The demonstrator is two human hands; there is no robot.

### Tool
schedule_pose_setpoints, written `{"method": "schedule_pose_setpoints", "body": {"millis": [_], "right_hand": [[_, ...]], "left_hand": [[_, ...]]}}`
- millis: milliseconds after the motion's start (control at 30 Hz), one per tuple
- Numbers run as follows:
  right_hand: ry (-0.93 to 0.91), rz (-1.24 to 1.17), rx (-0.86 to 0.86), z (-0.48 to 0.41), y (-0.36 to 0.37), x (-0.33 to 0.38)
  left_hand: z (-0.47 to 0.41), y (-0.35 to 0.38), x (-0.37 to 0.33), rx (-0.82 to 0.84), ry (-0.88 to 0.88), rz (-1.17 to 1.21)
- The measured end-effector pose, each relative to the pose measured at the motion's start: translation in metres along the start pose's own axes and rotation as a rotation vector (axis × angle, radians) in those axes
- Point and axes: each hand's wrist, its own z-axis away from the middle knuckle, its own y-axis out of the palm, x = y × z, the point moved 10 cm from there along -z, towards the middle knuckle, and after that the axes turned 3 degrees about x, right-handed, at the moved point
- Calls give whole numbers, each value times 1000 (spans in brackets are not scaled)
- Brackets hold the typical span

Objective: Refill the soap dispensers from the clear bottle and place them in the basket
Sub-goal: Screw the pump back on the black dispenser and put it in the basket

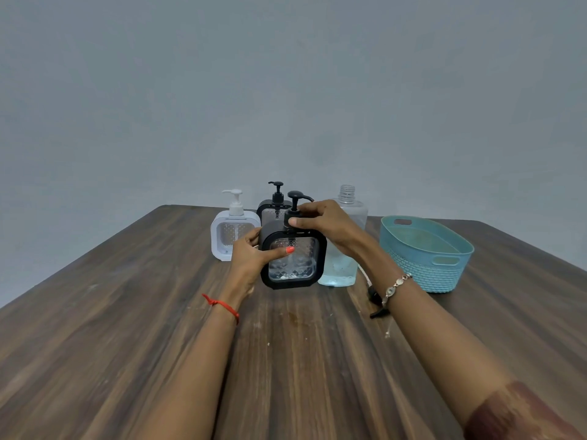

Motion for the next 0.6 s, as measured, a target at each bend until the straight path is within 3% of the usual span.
{"method": "schedule_pose_setpoints", "body": {"millis": [400,600], "right_hand": [[-30,80,-448,18,-19,4],[5,241,-706,29,-17,-1]], "left_hand": [[-1,3,0,-18,19,-48],[-1,6,2,-20,14,-106]]}}
